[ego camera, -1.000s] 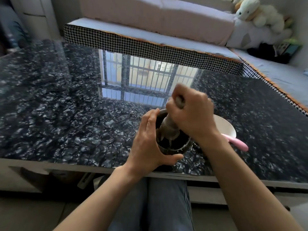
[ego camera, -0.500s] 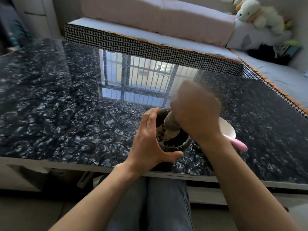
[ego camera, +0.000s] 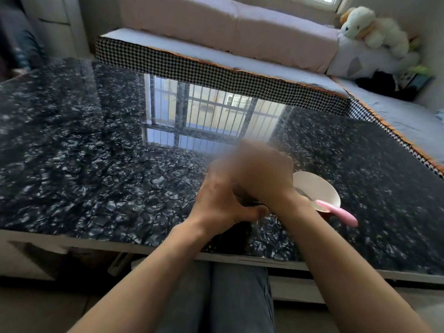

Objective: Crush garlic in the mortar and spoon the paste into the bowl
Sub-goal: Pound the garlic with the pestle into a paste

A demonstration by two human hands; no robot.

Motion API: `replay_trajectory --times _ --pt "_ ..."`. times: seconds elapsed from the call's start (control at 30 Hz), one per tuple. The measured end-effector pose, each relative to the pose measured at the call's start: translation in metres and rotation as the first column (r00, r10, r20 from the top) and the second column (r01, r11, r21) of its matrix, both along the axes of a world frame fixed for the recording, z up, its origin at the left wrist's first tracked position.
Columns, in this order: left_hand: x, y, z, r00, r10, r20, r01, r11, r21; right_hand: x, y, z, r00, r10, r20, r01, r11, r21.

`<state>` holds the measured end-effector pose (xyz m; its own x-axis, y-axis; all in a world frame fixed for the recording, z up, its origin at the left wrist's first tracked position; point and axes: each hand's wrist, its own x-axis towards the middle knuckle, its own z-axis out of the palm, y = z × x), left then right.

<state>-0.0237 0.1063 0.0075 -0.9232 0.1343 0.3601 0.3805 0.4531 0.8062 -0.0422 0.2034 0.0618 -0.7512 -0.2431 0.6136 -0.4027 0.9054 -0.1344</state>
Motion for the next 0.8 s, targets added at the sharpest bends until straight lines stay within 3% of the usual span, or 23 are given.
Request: replay_trajectory --times 0.07,0.23,0.4,0.47,0.63,0.67,0.8 --pt "-0.004 -0.002 0.002 0.999 -0.037 0.029 0.037 0.999 -0.008 -0.007 0.004 0.005 0.996 -0.013 0.083 0.011 1.0 0.03" --pt "-0.011 -0.008 -0.002 0.992 -0.101 0.071 0.104 0.994 -0.038 -0.012 0.014 0.034 0.998 -0.019 -0.061 0.011 0.991 -0.131" --pt "-0.009 -0.006 0.002 0.991 -0.117 0.061 0.116 0.993 0.013 -0.011 0.005 -0.004 0.998 0.046 0.031 -0.049 0.996 0.074" --pt "-0.008 -0.006 0.001 0.991 -0.111 0.068 0.11 0.994 0.019 -0.013 0.008 0.001 0.997 0.051 0.053 -0.055 0.996 0.075" --pt "-0.009 -0.006 -0.001 0.993 -0.096 0.063 0.098 0.995 -0.027 -0.012 0.01 0.025 0.997 0.014 -0.07 -0.018 0.998 -0.057" --pt "-0.009 -0.006 0.0 0.993 -0.098 0.063 0.099 0.995 -0.019 -0.011 0.008 0.021 0.998 0.013 -0.069 -0.015 1.0 -0.026" --pt "-0.007 -0.006 0.002 0.992 -0.105 0.066 0.105 0.994 0.005 -0.012 0.005 -0.001 0.998 0.013 0.066 -0.016 0.998 0.056"
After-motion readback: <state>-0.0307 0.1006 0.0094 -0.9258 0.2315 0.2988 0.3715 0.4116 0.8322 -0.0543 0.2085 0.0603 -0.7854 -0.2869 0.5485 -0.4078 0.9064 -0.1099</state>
